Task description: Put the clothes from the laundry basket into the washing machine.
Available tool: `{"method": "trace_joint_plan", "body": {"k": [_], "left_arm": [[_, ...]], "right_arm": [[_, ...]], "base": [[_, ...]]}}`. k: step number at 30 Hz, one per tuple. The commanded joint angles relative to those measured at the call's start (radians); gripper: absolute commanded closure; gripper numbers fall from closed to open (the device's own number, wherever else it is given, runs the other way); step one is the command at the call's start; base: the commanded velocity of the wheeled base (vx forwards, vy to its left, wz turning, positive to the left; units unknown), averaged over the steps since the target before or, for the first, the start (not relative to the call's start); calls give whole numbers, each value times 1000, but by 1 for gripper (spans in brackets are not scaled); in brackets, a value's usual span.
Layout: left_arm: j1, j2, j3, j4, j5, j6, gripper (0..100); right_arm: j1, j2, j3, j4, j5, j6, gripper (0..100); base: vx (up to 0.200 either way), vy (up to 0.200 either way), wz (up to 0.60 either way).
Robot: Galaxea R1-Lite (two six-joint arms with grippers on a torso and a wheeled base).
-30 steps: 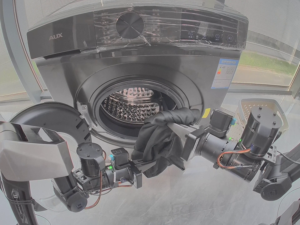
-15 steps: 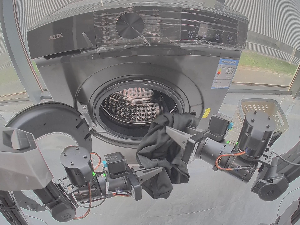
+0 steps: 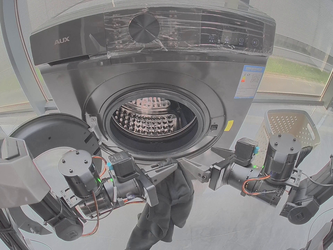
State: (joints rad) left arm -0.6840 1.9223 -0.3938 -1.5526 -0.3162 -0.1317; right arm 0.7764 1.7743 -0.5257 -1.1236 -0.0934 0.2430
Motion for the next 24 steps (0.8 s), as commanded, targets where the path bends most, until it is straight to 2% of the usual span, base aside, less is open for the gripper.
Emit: {"method": "trace_joint_plan", "body": {"k": [1, 8, 9, 10, 17, 24], "left_arm": [[12, 7, -53, -1, 46, -12, 100], [20, 15, -111, 0, 135, -23, 100], [20, 15, -111, 0, 135, -23, 100], [20, 18, -122, -1, 154, -23, 100], [21, 21, -142, 0, 169, -42, 100], [21, 40, -175, 0, 195, -42, 100]], "right_arm": [[-32, 2, 13, 2, 0, -7, 0], [-29, 8, 69, 1, 1, -25, 0], [-29, 8, 69, 1, 1, -25, 0], [-23, 11, 95, 2, 3, -39, 0], [-2, 68, 142, -12, 8, -60, 0], [43, 175, 115, -70, 8, -62, 0]], "base": [[0, 0, 0], [0, 0, 0], [0, 0, 0], [0, 0, 0], [0, 0, 0], [0, 0, 0]]}}
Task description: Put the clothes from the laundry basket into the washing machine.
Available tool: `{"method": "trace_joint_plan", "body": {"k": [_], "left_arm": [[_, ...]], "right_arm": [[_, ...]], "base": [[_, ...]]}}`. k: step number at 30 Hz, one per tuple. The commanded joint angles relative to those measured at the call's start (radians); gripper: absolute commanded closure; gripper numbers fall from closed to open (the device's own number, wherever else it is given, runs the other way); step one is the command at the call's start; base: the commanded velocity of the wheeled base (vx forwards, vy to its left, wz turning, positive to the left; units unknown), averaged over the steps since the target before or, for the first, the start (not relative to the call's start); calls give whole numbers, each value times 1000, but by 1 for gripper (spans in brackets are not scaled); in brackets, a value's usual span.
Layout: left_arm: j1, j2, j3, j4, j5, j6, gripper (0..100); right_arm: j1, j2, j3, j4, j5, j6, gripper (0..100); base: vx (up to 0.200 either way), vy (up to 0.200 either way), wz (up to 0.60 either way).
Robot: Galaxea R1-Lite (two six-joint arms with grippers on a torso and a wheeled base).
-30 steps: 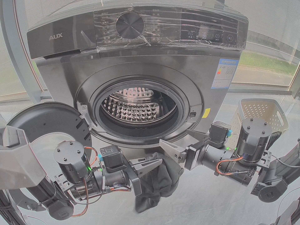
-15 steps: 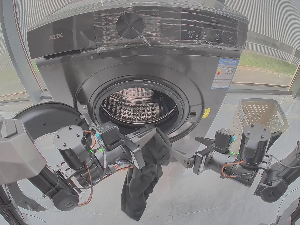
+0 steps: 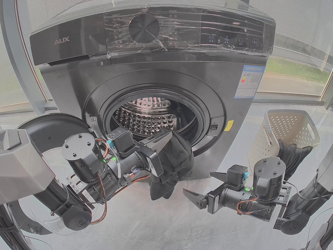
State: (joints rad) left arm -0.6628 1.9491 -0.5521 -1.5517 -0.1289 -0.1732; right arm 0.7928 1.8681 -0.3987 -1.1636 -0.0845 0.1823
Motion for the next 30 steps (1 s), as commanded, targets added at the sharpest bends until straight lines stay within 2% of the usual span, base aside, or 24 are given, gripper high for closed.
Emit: {"method": "trace_joint_plan", "body": {"k": [1, 10, 18, 30], "left_arm": [[0, 14, -22, -1, 8, 0, 100], [0, 22, -26, -1, 11, 0, 100], [0, 22, -26, -1, 38, 0, 100], [2, 22, -26, 2, 60, 1, 100]], "right_arm": [[31, 103, -17, -47, -1, -1, 0], [88, 249, -71, -169, -1, -1, 0], [85, 301, -121, -176, -6, 0, 0], [72, 310, -134, -176, -9, -1, 0]], "base": [[0, 0, 0], [0, 0, 0], [0, 0, 0], [0, 0, 0]]}}
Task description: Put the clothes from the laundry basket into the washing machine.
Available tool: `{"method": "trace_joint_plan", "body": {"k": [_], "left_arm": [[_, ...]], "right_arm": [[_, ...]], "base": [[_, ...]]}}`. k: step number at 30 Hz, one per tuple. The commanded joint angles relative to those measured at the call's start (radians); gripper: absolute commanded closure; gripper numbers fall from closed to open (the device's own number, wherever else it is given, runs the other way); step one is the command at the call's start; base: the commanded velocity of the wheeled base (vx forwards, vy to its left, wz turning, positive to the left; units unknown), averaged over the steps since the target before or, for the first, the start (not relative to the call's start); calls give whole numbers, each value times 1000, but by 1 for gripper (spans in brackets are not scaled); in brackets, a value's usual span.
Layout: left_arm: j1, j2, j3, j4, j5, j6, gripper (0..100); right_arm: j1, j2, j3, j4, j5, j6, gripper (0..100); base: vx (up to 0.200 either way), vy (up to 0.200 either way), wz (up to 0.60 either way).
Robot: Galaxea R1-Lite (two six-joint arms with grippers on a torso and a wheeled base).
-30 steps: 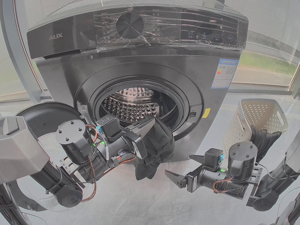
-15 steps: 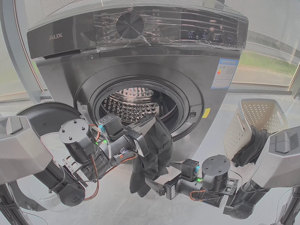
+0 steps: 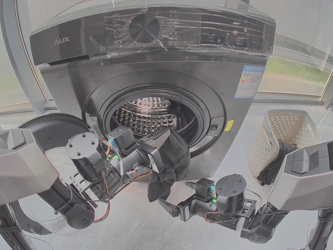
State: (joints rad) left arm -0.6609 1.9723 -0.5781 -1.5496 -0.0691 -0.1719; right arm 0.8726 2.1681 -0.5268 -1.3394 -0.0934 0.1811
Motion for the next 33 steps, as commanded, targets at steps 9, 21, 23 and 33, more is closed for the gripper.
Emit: {"method": "trace_joint_plan", "body": {"k": [9, 21, 23, 33], "left_arm": [[0, -1, -2, 0, 2, 0, 100], [0, -15, 1, -1, -3, -4, 100], [-2, -18, 3, -3, -4, -18, 100], [-2, -21, 11, -3, -1, -31, 100]], "right_arm": [[-12, 70, -93, 9, -40, -2, 0], [-69, 154, -222, 9, -43, -2, 0], [-86, 162, -236, 6, -43, -2, 0], [-92, 165, -268, 0, -43, 0, 0]], "base": [[0, 0, 0], [0, 0, 0], [0, 0, 0], [0, 0, 0]]}}
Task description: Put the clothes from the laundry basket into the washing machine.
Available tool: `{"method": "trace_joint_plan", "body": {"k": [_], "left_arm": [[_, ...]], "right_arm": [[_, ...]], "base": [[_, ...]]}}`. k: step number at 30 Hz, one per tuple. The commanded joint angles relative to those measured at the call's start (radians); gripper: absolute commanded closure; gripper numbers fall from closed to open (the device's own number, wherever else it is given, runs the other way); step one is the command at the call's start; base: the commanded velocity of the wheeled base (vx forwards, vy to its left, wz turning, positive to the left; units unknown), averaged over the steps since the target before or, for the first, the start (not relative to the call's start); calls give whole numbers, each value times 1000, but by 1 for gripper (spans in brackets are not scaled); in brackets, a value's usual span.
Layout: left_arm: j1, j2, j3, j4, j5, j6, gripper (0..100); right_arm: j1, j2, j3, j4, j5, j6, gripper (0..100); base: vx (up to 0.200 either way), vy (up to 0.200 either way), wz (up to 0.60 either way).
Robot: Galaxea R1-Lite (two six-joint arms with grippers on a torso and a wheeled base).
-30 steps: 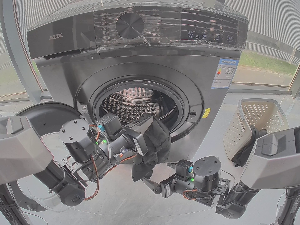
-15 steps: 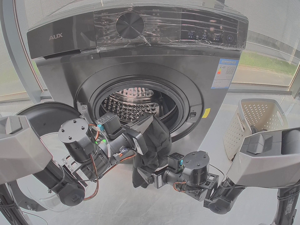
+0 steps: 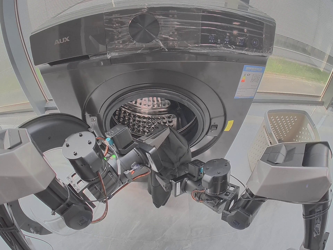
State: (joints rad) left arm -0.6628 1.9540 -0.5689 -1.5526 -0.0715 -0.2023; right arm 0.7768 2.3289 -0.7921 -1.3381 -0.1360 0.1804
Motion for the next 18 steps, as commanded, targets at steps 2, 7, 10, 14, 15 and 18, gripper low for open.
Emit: {"method": "trace_joint_plan", "body": {"k": [2, 7, 10, 14, 15, 18], "left_arm": [[2, -1, 1, 0, 1, 1, 100], [3, 2, 3, 0, 2, 0, 100], [31, 8, 4, 0, 1, 4, 100], [42, 11, 4, 0, 1, 3, 100], [48, 11, 4, 0, 1, 3, 100], [52, 9, 6, 0, 1, 4, 100]], "right_arm": [[7, 3, -2, -3, -1, 2, 0], [13, -8, 4, -3, -1, 2, 100], [15, -20, 16, -3, -1, 4, 100], [15, -54, 47, -4, -1, 4, 100], [15, -65, 57, -4, -1, 4, 100], [15, -105, 96, -4, -1, 2, 100]], "base": [[0, 0, 0], [0, 0, 0], [0, 0, 0], [0, 0, 0], [0, 0, 0], [0, 0, 0]]}}
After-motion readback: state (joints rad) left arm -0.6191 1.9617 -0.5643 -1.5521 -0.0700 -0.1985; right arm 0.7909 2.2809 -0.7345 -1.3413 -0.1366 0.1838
